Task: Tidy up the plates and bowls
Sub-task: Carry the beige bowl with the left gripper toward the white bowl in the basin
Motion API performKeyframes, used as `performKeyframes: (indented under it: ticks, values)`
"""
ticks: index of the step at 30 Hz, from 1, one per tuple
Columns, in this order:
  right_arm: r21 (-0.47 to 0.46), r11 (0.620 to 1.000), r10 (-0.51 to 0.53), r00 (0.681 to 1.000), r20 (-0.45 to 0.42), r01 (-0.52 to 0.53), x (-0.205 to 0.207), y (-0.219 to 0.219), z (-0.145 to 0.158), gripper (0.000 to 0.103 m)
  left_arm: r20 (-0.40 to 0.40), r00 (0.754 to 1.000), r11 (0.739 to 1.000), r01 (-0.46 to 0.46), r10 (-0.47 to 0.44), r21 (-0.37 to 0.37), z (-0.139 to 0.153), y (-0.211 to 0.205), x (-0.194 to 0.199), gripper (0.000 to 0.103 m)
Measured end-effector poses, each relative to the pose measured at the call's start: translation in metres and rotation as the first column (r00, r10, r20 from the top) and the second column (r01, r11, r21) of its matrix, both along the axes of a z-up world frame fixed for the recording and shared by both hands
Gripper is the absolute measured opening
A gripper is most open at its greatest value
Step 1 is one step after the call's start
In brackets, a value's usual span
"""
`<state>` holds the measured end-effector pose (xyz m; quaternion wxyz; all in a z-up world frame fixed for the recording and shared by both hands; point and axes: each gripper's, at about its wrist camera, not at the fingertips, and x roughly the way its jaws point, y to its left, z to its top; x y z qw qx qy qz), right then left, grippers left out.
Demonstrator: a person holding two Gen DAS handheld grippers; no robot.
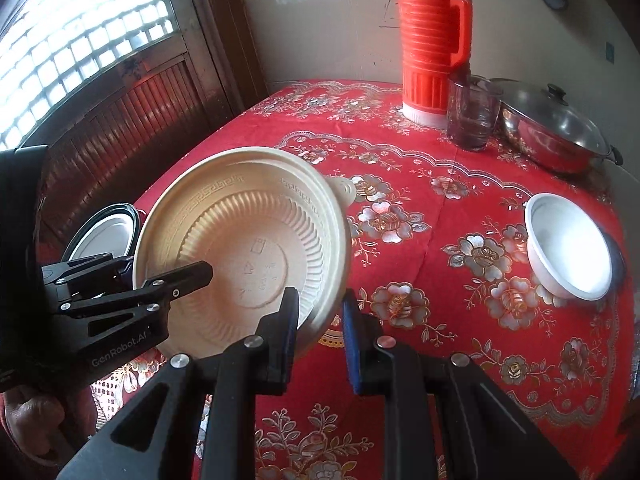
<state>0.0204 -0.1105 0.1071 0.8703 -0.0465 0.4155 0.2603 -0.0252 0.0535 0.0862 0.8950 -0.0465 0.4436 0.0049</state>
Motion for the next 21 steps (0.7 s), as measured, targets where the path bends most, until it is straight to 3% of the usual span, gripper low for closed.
performKeyframes:
  ticks: [10,21]
  values:
    - [-0.011,0.995,0.097,0.993,0.063,-0.097,-0.021,0.045,0.025,0.022,0.048,0.996,0.997,-0.081,0.082,-0.012,0.026,0.049,-0.035,0.028]
    - [-0.034,0.967,0.256,0.963,0.087,-0.254,-0.032,0.129,0.033,0.022,0.066,0.972,0.974,-0.226,0.224,0.011,0.038,0.123,-0.067,0.028]
